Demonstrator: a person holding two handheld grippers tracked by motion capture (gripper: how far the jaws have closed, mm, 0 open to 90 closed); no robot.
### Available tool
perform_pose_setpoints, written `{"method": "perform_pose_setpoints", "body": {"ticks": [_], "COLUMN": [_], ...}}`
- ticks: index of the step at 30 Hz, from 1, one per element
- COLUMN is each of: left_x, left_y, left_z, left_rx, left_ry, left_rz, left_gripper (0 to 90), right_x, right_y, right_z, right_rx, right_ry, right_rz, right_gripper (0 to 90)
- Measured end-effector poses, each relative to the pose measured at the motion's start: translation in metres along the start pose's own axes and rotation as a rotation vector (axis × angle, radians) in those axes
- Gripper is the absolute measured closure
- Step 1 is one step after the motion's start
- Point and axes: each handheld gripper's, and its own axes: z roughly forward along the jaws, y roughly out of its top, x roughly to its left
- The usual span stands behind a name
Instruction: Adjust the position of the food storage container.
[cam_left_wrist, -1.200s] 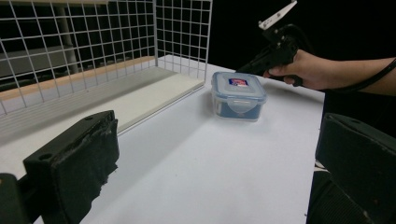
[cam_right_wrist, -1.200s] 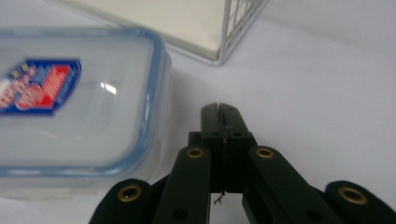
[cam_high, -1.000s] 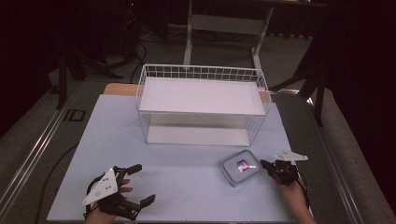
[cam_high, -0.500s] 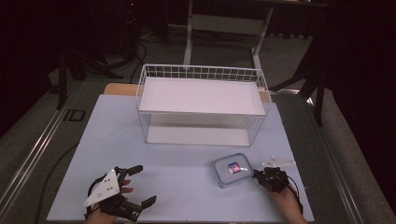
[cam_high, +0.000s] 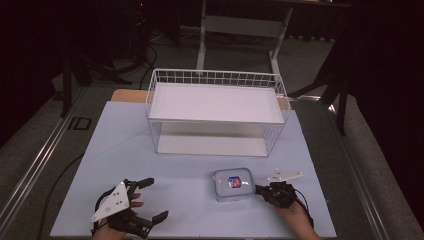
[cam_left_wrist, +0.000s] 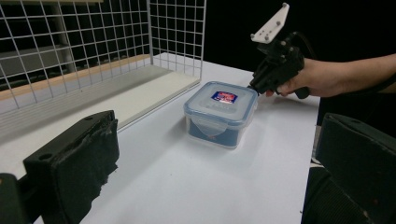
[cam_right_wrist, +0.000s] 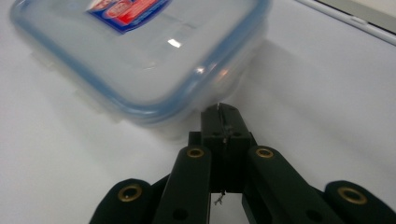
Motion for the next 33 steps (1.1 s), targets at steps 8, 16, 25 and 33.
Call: {"method": "perform_pose_setpoints", "body": {"ticks": [8, 16, 25, 33], "left_x": [0.001, 0.001, 0.000, 0.000], "left_y": [0.000, -0.001, -0.001, -0.002], "left_z": [0.001, 0.001, 0.001, 0.002], "left_rx": [0.000, 0.002, 0.006, 0.012], "left_ry": [-0.003, -0.008, -0.011, -0.016], "left_rz": [-0.006, -0.008, -0.009, -0.012], "left_gripper": [0.6, 0.6, 0.6, 0.6], "right_x": [0.000, 0.013, 0.029, 0.040], "right_y": [0.005, 0.013, 0.023, 0.034], "right_z": [0.001, 0.010, 0.023, 0.035], "right_rx": [-0.003, 0.001, 0.005, 0.009], "right_ry": [-0.012, 0.022, 0.065, 0.107], "right_rz": [0.012, -0.007, -0.038, -0.058], "right_gripper": [90.0, 90.0, 90.0, 90.0]}}
